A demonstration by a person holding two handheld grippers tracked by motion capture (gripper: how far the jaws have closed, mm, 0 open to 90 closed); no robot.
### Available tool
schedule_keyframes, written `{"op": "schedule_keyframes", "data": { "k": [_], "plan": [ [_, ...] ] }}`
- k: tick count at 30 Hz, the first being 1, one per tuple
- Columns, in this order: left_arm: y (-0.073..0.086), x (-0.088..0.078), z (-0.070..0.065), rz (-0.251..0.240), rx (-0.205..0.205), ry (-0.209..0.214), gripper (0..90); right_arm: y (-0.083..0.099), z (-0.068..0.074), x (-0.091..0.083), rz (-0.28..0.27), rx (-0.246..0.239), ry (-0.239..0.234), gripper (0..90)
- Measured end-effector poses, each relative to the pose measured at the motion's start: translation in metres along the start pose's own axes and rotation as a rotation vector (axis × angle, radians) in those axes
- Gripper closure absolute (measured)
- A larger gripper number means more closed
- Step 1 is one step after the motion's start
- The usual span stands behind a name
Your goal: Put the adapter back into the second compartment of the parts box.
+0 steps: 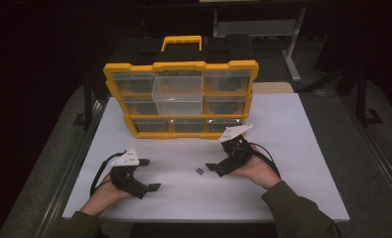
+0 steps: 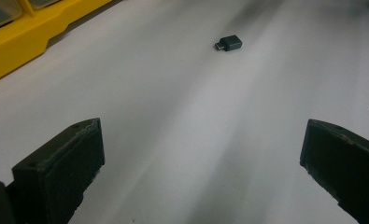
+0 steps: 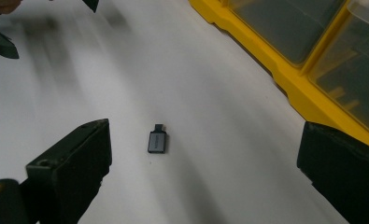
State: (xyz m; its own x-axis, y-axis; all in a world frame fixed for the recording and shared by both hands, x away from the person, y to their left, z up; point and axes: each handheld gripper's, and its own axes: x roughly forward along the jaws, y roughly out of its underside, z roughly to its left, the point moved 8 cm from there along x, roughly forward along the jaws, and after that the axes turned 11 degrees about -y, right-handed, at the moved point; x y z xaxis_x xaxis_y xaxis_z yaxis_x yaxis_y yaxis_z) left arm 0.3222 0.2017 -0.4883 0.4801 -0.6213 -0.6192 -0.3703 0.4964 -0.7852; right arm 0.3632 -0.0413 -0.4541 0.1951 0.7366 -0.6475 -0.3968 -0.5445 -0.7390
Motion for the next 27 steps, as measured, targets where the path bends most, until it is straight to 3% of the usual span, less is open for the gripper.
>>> {"op": "schedule_keyframes", "data": {
  "k": [27],
  "plan": [
    [-0.001, 0.000, 0.000, -0.006, -0.005, 0.002, 0.0, -0.012, 0.002, 0.021, 0.035, -0.019, -0.036, 6.3]
  ]
}}
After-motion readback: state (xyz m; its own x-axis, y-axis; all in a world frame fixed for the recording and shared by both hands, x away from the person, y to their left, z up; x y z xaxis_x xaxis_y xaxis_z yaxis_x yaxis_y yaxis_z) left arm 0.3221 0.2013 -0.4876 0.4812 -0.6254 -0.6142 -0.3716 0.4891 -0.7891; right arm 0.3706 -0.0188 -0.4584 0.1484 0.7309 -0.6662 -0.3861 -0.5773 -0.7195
